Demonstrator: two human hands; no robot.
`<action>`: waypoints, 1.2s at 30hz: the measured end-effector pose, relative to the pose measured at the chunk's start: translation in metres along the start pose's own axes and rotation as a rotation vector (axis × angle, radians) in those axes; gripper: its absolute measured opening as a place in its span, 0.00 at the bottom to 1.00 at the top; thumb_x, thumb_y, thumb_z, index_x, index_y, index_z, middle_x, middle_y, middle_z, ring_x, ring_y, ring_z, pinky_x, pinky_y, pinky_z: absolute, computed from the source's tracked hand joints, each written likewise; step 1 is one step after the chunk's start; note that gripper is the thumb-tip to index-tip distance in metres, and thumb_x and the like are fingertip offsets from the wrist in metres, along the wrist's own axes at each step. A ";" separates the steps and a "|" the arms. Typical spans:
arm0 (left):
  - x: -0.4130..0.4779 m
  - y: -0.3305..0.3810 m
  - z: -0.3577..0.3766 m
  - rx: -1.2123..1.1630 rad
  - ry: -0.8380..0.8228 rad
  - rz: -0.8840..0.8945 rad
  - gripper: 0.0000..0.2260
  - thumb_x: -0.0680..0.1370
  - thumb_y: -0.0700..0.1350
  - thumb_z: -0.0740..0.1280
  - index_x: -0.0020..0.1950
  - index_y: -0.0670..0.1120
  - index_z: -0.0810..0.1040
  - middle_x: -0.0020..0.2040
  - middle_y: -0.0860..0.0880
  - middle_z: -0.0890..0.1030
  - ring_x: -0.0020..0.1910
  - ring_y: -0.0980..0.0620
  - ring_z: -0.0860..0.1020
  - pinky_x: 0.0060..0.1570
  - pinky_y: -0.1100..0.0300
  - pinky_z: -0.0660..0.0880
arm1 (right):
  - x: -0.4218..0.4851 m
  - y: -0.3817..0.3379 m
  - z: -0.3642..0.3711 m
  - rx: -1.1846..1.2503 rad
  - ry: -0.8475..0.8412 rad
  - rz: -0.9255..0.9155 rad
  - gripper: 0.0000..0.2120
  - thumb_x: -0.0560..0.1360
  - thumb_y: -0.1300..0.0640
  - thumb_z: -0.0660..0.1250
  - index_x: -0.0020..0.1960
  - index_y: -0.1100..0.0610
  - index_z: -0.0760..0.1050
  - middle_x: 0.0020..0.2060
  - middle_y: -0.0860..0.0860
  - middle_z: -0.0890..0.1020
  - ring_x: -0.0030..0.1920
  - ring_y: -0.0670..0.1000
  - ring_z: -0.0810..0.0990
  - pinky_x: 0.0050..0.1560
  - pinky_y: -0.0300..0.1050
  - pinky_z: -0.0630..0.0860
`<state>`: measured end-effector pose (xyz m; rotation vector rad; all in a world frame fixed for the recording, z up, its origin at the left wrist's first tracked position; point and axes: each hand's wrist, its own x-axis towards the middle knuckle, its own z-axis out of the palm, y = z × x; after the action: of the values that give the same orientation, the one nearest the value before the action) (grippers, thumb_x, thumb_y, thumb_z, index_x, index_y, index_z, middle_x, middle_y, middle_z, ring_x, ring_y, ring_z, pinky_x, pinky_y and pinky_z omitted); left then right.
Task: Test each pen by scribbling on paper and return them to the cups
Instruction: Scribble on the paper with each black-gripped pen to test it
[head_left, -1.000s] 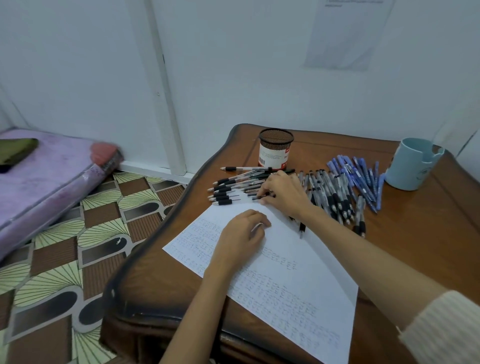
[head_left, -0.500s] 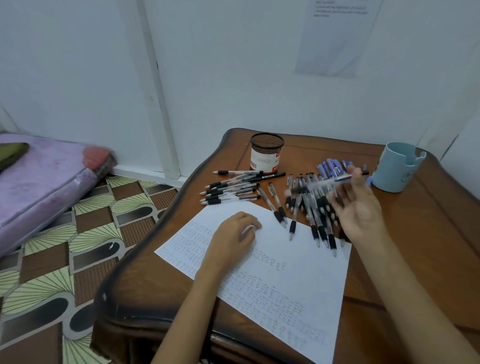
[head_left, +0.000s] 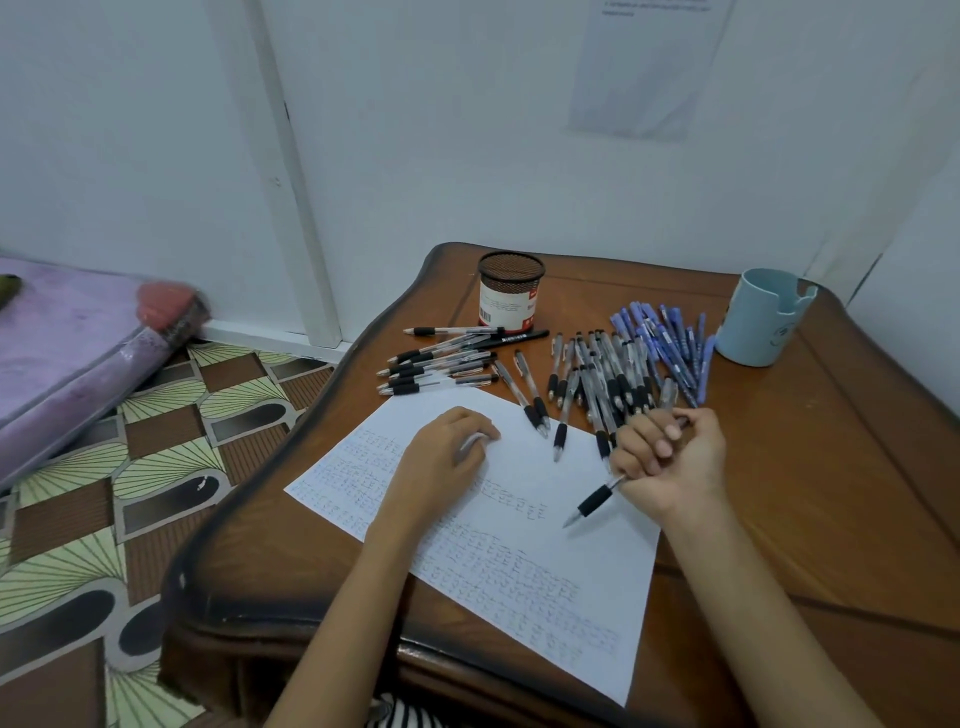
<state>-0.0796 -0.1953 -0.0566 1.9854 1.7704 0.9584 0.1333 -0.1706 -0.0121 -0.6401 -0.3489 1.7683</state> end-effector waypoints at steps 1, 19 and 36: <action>0.000 0.000 0.000 0.000 -0.002 -0.002 0.10 0.80 0.40 0.60 0.55 0.47 0.79 0.60 0.52 0.76 0.58 0.57 0.72 0.57 0.71 0.65 | -0.001 0.006 -0.003 0.010 0.014 0.017 0.14 0.62 0.53 0.55 0.19 0.53 0.62 0.16 0.46 0.60 0.15 0.45 0.55 0.17 0.34 0.50; -0.001 -0.002 0.003 0.166 -0.057 0.012 0.18 0.81 0.48 0.60 0.71 0.52 0.70 0.74 0.53 0.65 0.72 0.55 0.62 0.71 0.57 0.59 | -0.033 0.016 -0.019 -0.605 -0.147 0.075 0.32 0.80 0.44 0.44 0.32 0.62 0.74 0.19 0.55 0.66 0.22 0.52 0.71 0.25 0.41 0.74; 0.000 -0.002 0.003 0.179 -0.060 -0.002 0.18 0.81 0.49 0.59 0.71 0.52 0.69 0.73 0.53 0.66 0.72 0.55 0.62 0.71 0.57 0.58 | -0.053 0.030 -0.030 -0.997 -0.363 -0.181 0.13 0.70 0.50 0.64 0.35 0.59 0.78 0.26 0.53 0.79 0.25 0.48 0.77 0.22 0.36 0.71</action>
<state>-0.0788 -0.1947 -0.0605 2.0948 1.8835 0.7544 0.1371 -0.2325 -0.0400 -0.9216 -1.5390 1.4524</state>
